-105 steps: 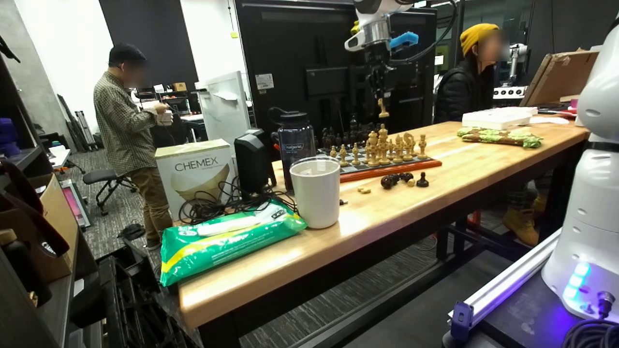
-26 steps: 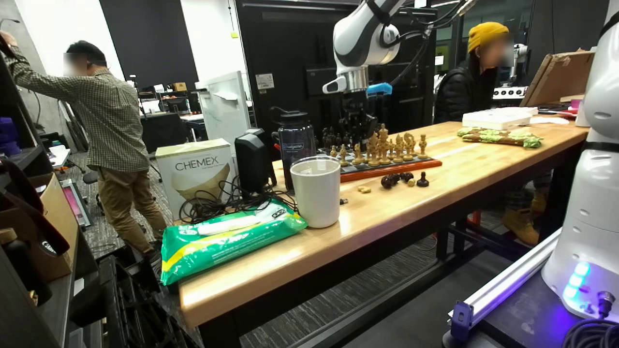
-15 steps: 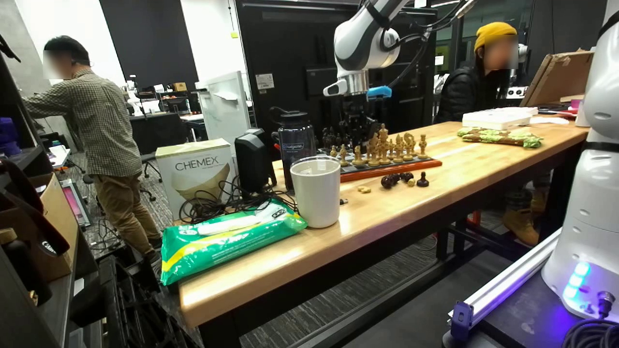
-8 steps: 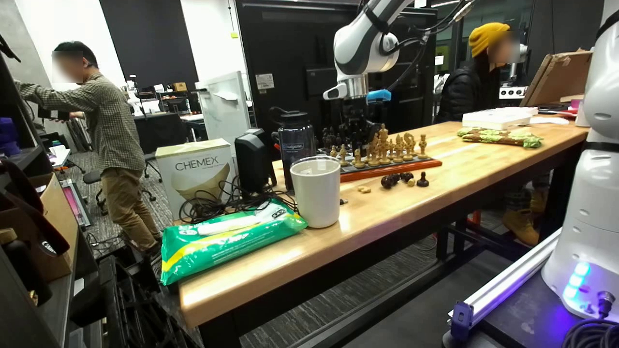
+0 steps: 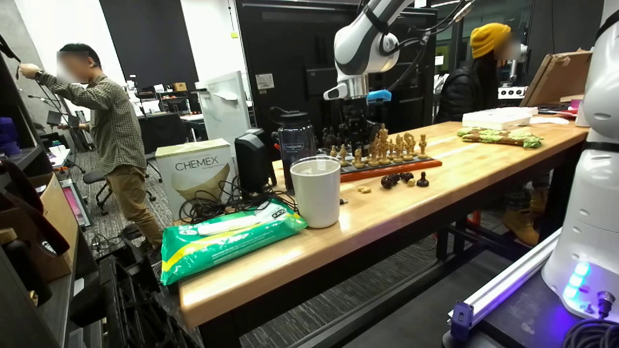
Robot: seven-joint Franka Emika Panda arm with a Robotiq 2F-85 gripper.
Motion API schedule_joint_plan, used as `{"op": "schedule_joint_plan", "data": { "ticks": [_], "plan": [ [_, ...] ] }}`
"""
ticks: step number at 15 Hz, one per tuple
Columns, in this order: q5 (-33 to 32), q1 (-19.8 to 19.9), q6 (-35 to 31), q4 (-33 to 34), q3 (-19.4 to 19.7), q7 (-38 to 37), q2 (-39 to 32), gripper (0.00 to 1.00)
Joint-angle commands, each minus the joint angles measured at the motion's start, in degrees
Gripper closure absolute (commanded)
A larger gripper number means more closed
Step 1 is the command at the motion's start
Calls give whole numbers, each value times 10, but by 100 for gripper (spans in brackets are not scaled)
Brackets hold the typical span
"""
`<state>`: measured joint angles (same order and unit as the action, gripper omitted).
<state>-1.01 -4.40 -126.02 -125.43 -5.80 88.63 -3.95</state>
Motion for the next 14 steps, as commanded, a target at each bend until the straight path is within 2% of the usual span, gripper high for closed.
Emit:
{"op": "schedule_joint_plan", "data": {
  "ticks": [1, 2, 4, 11, 14],
  "plan": [
    [-7, 1, -8, -9, -1, 12, 10, 68],
    [-8, 1, -8, -9, -1, 12, 10, 72],
    [-11, 0, -7, -10, -1, 11, 12, 70],
    [-25, -2, -8, -15, -2, 7, 18, 62],
    [-32, -3, -8, -15, -4, 4, 18, 56]
  ]
}}
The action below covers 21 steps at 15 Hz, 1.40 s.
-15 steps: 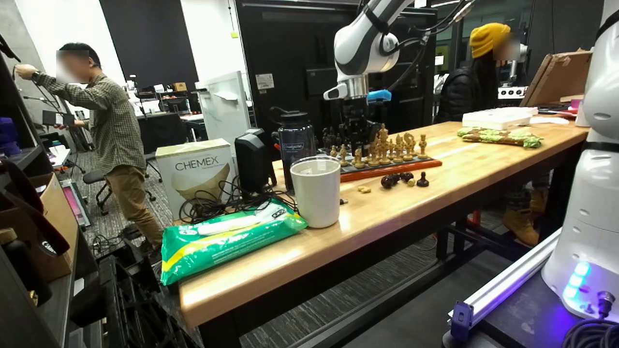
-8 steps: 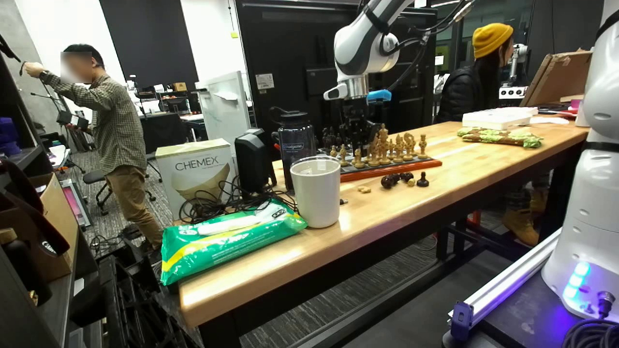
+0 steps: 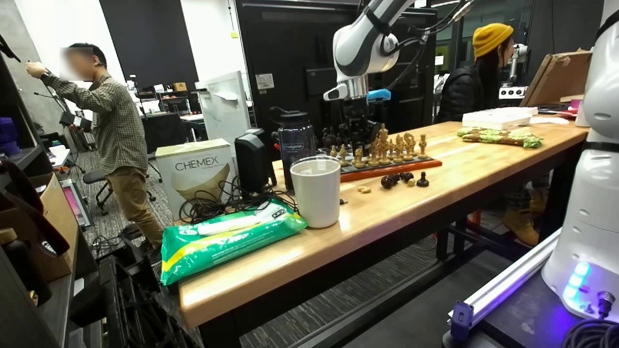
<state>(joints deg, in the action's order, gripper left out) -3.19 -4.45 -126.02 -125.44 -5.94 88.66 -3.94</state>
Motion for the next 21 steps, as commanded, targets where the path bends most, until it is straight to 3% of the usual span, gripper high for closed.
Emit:
{"op": "schedule_joint_plan", "data": {
  "ticks": [1, 15, 21],
  "plan": [
    [-12, -3, -8, -15, -3, 3, 18, 59],
    [-37, -9, 7, -12, -9, -6, 36, 61],
    [-64, -21, 96, 20, -16, -24, 78, 59]
  ]
}}
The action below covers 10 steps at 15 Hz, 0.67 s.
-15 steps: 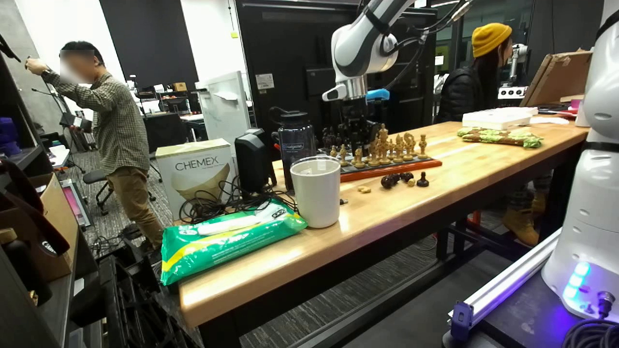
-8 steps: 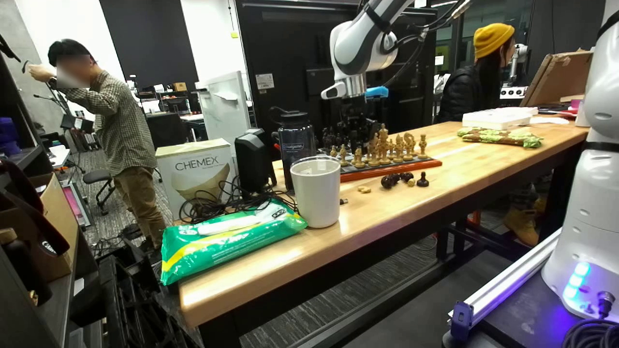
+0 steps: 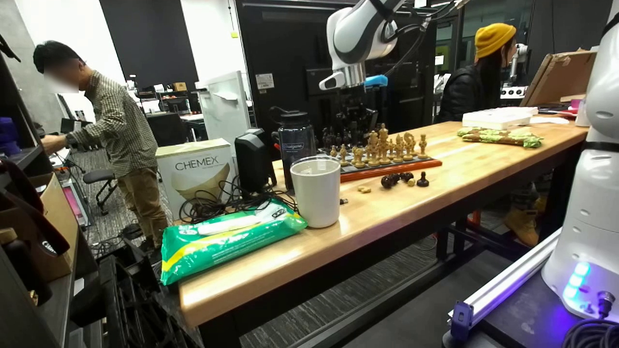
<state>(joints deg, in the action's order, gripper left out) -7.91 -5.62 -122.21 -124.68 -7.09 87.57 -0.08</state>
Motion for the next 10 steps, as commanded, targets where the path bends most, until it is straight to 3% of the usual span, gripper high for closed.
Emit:
{"op": "schedule_joint_plan", "data": {
  "ticks": [1, 3, 4, 5, 10],
  "plan": [
    [-13, -11, 86, 26, -5, -12, 46, 60],
    [-6, -13, 141, 62, -2, -4, 61, 56],
    [5, -11, 165, 83, 2, -1, 67, 50],
    [19, -7, 188, 107, 9, 0, 71, 31],
    [83, 18, 249, 213, 51, -48, 57, 2]
  ]
}}
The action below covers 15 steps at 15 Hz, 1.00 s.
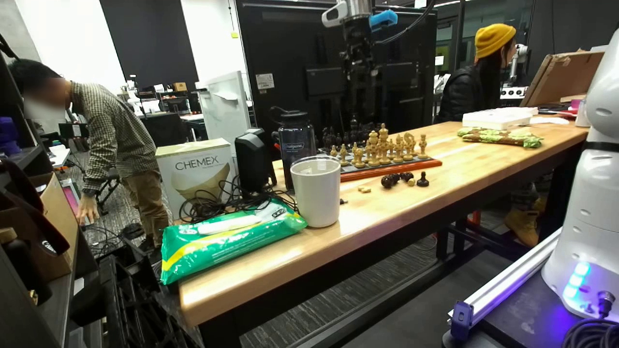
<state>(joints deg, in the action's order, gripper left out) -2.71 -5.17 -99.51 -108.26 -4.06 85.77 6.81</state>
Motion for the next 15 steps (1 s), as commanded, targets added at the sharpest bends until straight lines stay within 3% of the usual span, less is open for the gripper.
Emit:
{"op": "schedule_joint_plan", "data": {
  "ticks": [1, 6, 10, 14, 15],
  "plan": [
    [34, 21, 17, 58, 28, -52, -16, 0],
    [27, 41, -36, 43, 42, -184, -16, 0],
    [2, 36, -104, -6, 31, -338, -4, 0],
    [-55, 32, -131, -50, 20, -498, 7, 0],
    [-26, 30, -115, -16, 28, -437, -19, 0]
  ]
}}
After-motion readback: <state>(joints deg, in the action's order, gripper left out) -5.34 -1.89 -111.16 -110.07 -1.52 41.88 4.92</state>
